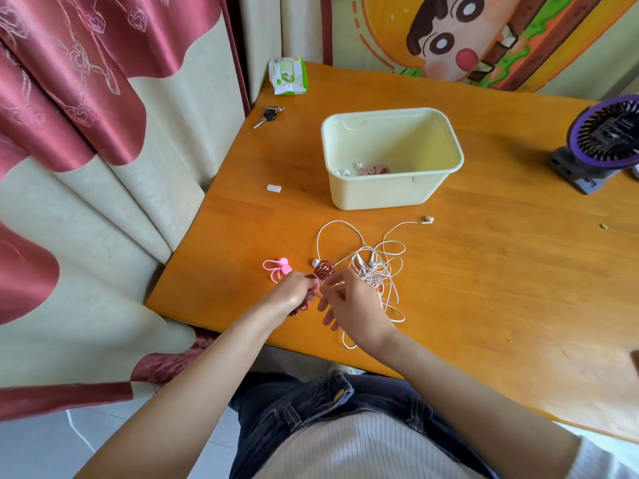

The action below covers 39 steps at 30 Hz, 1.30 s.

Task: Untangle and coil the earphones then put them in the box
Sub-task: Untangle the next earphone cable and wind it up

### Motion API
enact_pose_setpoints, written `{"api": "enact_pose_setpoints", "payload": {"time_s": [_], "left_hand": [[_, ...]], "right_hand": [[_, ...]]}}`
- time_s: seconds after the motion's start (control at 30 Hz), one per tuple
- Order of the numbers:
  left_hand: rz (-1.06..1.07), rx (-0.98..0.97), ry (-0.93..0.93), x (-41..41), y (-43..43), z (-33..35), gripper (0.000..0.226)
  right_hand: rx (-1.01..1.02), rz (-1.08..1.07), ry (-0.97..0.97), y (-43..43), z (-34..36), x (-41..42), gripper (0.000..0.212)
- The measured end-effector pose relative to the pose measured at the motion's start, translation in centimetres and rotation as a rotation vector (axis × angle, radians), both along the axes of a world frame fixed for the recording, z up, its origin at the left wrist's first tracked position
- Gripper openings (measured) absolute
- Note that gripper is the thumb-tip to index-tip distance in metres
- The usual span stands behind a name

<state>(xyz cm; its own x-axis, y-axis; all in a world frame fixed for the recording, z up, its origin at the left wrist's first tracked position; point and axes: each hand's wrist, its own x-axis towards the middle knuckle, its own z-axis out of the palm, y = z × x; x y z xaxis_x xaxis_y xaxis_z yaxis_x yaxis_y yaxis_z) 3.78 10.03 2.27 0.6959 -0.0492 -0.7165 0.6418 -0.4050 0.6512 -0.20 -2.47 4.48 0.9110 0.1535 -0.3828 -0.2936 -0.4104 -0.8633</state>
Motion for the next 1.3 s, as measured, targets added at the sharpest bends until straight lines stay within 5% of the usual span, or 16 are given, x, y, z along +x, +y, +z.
{"api": "enact_pose_setpoints", "payload": {"time_s": [0.17, 0.53, 0.8, 1.07, 1.3], "left_hand": [[0.025, -0.213, 0.100, -0.3, -0.2, 1.5, 0.030], [-0.506, -0.316, 0.086, -0.8, 1.3, 4.0, 0.037], [-0.460, -0.265, -0.004, -1.6, 0.8, 3.5, 0.040], [-0.428, -0.207, -0.082, -2.0, 0.9, 3.4, 0.040], [-0.197, -0.166, -0.053, -2.6, 0.2, 2.6, 0.039]], "right_hand": [[0.351, -0.138, 0.336, -1.6, 0.4, 0.2, 0.017], [0.345, 0.093, 0.298, -3.8, -0.2, 0.3, 0.009], [0.171, 0.019, 0.116, -4.1, -0.8, 0.5, 0.012], [0.370, -0.098, 0.212, -3.7, -1.3, 0.5, 0.012], [0.466, -0.179, 0.309, -2.8, -1.3, 0.3, 0.014]]}}
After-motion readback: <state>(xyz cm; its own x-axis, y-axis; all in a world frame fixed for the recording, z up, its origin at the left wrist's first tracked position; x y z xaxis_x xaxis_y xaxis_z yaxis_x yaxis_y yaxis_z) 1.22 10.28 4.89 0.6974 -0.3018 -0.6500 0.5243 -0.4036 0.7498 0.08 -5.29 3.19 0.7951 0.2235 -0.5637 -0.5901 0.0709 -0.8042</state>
